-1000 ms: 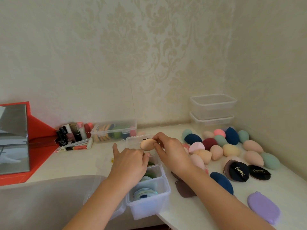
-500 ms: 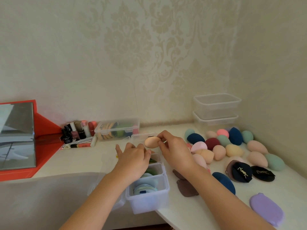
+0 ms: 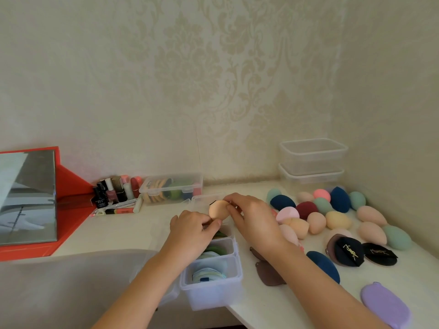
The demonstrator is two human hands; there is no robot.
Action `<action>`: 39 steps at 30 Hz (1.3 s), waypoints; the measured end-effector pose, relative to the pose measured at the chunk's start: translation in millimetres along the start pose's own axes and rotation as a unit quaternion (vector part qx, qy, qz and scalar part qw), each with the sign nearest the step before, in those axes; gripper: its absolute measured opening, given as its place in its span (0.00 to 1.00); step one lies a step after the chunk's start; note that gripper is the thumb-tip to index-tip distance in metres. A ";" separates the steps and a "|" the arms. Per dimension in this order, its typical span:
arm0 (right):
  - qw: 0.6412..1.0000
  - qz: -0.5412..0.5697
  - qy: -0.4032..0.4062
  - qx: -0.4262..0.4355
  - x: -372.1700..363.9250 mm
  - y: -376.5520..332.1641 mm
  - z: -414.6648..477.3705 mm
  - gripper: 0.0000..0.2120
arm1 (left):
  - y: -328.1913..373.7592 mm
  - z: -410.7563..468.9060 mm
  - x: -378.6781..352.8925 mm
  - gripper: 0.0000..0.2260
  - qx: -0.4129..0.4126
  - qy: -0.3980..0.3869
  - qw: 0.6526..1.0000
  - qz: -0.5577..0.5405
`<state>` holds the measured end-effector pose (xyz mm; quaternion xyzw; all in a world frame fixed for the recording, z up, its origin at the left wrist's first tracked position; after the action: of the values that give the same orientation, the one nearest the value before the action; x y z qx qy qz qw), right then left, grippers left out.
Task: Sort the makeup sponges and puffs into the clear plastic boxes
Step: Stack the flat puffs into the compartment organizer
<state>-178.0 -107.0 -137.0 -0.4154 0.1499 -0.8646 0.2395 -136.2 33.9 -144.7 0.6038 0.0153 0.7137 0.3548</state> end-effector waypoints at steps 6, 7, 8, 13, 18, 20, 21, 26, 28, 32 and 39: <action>0.997 -0.041 -0.035 0.051 0.2 -8.3 1.1 0.12 | 0.7 -5.5 3.3 0.12 -0.011 0.026 0.998 -0.054; 0.995 -0.042 -0.055 0.068 -0.9 -10.5 0.7 0.12 | 1.4 -6.1 4.2 0.10 -0.019 0.031 0.998 -0.058; 0.992 -0.046 -0.074 0.086 -2.5 -12.0 0.8 0.11 | 2.3 -6.6 5.2 0.09 -0.028 0.038 0.997 -0.061; 0.982 -0.086 -0.126 0.113 -6.7 -10.6 3.5 0.14 | 1.4 -8.0 6.8 0.08 -0.051 0.096 0.993 -0.037; 0.977 0.003 -0.211 0.018 -4.7 -5.2 -1.7 0.15 | -0.1 -7.4 0.2 0.18 -0.018 0.004 1.000 0.003; 0.978 0.012 -0.210 0.014 -4.3 -6.7 -4.9 0.14 | 2.8 -6.9 -0.8 0.18 -0.024 -0.024 0.999 0.033; 0.982 -0.001 -0.187 0.034 -3.9 -9.2 -5.0 0.13 | 4.6 -7.0 -0.6 0.17 -0.029 -0.032 0.998 0.039; 0.994 0.045 -0.100 0.013 17.5 -15.8 -1.5 0.10 | 7.5 -9.5 0.9 0.14 -0.043 -0.076 0.996 0.002; 0.993 0.049 -0.094 -0.048 29.2 -12.7 0.9 0.09 | 6.5 -9.0 1.3 0.12 -0.053 -0.085 0.995 -0.017; 0.984 -0.029 -0.116 -0.130 53.6 -10.9 4.6 0.08 | 5.9 -5.5 -1.0 0.09 -0.056 -0.087 0.995 -0.007; 0.890 -0.257 -0.228 -0.300 123.2 22.8 -24.3 0.14 | 6.6 -1.9 -5.5 0.15 -0.072 -0.152 0.981 0.099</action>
<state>-257.1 -191.1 -82.6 -0.6770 0.2313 -0.6916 -0.0993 -140.9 26.8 -147.0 0.6767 -0.1501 0.6445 0.3229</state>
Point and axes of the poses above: each hand's wrist, its own z-axis towards the middle knuckle, its own x-axis out of the back of the hand, y = z × x, the point moved 3 cm from there along z, towards the middle knuckle, and after that the axes turned 2 degrees about z, right-handed, at the moved point
